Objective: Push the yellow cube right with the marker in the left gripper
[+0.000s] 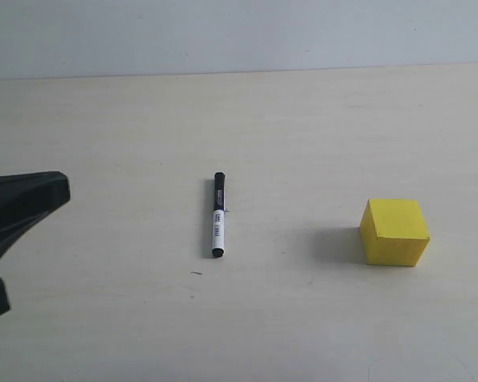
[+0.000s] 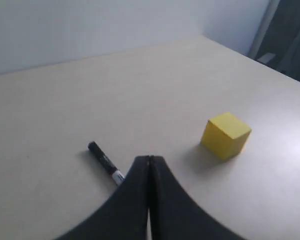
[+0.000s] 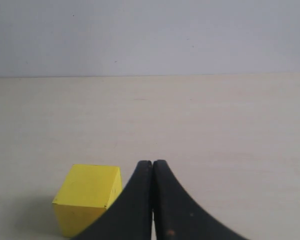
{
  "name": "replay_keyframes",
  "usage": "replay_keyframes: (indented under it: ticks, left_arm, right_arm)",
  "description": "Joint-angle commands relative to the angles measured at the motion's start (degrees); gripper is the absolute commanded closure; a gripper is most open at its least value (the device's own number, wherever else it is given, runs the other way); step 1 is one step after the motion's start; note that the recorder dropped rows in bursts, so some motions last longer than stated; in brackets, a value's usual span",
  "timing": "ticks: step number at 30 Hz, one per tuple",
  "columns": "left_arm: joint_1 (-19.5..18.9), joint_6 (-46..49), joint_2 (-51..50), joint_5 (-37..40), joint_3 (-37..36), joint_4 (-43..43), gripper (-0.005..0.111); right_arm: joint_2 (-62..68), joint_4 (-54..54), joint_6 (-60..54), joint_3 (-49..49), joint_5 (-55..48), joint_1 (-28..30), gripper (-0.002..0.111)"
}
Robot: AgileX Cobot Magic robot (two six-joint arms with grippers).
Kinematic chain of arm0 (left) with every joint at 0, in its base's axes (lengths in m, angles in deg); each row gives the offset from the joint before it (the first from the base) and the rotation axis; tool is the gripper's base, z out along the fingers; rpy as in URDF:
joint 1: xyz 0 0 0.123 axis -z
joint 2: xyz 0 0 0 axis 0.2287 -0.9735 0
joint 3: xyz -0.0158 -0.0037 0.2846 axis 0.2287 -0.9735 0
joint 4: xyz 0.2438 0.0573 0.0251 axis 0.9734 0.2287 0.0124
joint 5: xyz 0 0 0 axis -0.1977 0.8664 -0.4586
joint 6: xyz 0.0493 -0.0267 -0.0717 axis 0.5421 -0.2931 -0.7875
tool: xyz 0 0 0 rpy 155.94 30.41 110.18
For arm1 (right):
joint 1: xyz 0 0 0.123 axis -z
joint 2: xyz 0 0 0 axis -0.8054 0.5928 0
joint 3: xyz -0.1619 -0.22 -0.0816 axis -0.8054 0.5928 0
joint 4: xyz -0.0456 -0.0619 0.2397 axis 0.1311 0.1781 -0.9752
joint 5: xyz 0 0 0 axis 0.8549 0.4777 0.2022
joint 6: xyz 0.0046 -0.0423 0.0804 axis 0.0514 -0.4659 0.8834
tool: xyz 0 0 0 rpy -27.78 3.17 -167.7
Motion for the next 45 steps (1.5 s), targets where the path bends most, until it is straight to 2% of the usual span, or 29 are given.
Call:
replay_keyframes:
  ticks: [1,5,8,14,17,19,27,36,45]
  left_arm:
    - [-4.22,-0.04,7.65,-0.61,-2.33,1.4,0.107]
    - [-12.54,-0.15,15.59,-0.61,-5.97,1.4,0.107]
    - [-17.38,-0.15,18.69,-0.61,-8.01,1.4,0.107]
    - [-32.67,-0.15,24.01,-0.52,-11.99,1.4,0.107]
    - [-36.79,-0.15,25.97,-0.25,-12.83,1.4,0.107]
    - [-37.84,-0.15,27.61,2.55,-12.83,1.4,0.107]
    - [-37.81,-0.15,34.7,16.57,-12.83,1.4,0.107]
    - [-37.81,-0.15,39.83,27.03,-12.83,1.17,0.107]
    - [-37.81,-0.15,39.83,29.76,-12.83,1.05,0.107]
  right_arm:
    - [-0.21,0.08,-0.06,0.24,0.65,-0.21,0.108]
    - [-0.21,0.08,-0.06,0.24,0.65,-0.21,0.108]
    - [-0.21,0.08,-0.06,0.24,0.65,-0.21,0.108]
    - [-0.21,0.08,-0.06,0.24,0.65,-0.21,0.108]
    - [-0.21,0.08,-0.06,0.24,0.65,-0.21,0.108]
    - [-0.21,0.08,-0.06,0.24,0.65,-0.21,0.108]
    - [-0.21,0.08,-0.06,0.24,0.65,-0.21,0.108]
    - [-0.21,0.08,-0.06,0.24,0.65,-0.21,0.108]
    - [-0.21,0.08,-0.06,0.24,0.65,-0.21,0.108]
